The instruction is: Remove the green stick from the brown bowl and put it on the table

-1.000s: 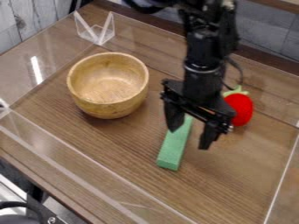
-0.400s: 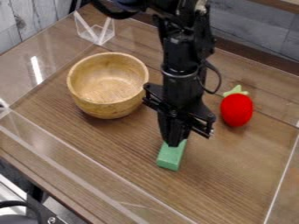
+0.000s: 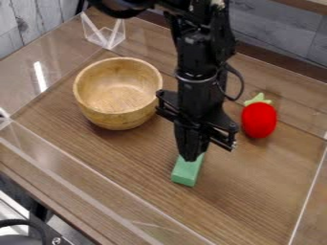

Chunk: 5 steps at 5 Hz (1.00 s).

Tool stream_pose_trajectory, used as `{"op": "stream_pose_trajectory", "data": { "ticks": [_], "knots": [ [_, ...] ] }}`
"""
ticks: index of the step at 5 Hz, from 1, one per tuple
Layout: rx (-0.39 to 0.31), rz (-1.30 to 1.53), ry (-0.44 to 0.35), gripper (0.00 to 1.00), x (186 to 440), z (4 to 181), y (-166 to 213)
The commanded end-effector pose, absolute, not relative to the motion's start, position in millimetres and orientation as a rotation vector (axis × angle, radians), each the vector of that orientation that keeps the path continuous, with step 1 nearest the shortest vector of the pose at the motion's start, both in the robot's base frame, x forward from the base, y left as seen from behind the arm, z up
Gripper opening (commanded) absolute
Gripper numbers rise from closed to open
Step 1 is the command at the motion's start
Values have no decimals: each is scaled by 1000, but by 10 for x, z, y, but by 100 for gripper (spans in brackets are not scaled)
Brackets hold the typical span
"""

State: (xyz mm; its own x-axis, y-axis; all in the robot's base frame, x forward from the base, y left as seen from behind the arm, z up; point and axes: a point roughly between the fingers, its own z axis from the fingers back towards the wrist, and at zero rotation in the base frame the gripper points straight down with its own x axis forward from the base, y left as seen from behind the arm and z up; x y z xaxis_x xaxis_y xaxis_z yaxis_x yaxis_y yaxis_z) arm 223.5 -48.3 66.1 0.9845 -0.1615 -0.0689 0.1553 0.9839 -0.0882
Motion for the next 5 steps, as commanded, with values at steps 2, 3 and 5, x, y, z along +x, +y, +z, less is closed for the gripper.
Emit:
{"op": "stream_pose_trajectory", "data": {
  "ticks": [2, 3, 5],
  "knots": [
    [-109, -91, 39, 100, 2387, 724, -503],
    [-115, -60, 44, 100, 2382, 684, -485],
    [-119, 61, 51, 100, 2372, 780, -441]
  ]
}}
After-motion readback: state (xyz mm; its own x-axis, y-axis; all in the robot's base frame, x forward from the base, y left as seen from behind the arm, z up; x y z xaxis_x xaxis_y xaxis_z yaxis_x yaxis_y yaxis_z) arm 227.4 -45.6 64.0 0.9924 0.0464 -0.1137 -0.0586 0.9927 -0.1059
